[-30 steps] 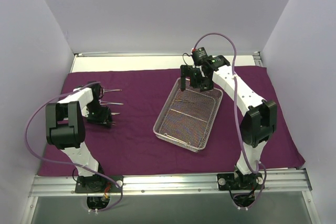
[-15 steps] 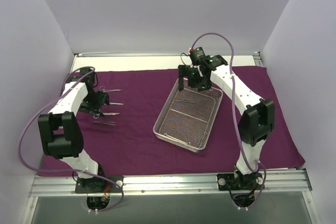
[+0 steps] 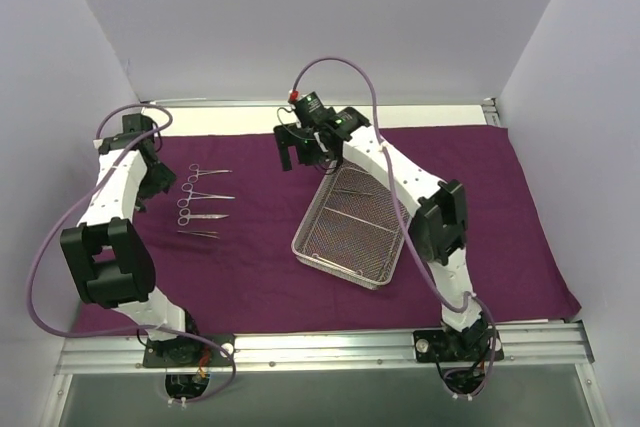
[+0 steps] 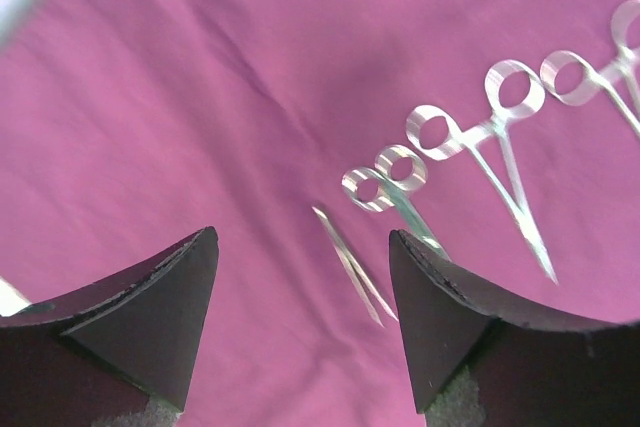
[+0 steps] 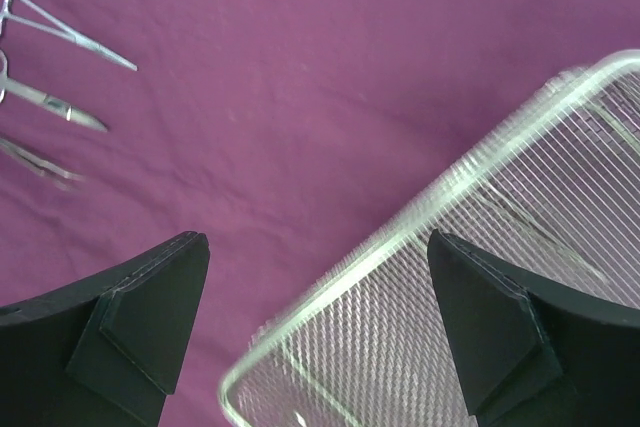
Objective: Open and lay out the surgical kit
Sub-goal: Smooth out the surgical kit at the center of the board.
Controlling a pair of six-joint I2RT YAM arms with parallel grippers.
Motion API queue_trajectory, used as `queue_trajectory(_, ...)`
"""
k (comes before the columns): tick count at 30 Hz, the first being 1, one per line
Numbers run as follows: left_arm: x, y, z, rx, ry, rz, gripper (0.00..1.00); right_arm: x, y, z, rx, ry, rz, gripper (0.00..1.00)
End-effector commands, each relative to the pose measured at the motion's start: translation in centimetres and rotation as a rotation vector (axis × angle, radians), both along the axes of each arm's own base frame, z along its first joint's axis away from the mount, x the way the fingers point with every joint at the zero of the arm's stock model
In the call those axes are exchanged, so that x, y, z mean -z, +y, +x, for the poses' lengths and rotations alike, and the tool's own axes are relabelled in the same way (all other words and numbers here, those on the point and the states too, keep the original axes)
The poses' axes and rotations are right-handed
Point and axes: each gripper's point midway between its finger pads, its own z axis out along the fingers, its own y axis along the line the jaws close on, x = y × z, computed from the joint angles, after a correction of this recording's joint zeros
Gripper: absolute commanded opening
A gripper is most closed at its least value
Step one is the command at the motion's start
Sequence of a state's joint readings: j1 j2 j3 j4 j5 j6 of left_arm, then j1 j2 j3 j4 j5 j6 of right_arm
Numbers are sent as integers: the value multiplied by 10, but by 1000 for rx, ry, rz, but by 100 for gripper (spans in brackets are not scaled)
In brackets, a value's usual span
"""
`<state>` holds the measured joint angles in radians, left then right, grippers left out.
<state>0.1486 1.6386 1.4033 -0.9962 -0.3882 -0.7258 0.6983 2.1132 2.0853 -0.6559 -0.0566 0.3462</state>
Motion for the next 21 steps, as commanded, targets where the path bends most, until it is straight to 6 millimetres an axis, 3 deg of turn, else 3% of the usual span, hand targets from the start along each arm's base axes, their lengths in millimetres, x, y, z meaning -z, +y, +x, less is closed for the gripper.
queue_trajectory(1,-11,42,3,47,29,118,78,17,18,7,-14,3,-18,96)
queue_trajectory(2,-2,50,4,56,52,101,78,32,23,8,-21,19,-37,96)
queue_trajectory(5,16,62,11,42,84,33,78,50,37,13,-37,24,-48,96)
queue_trajectory(11,38,63,31,67,126,-18,79,87,46,26,-39,24,-98,95)
queue_trajectory(18,58,63,42,63,157,-52,79,121,33,37,-12,-6,-220,95)
queue_trajectory(21,73,64,37,50,229,-67,79,138,28,38,-3,7,-258,95)
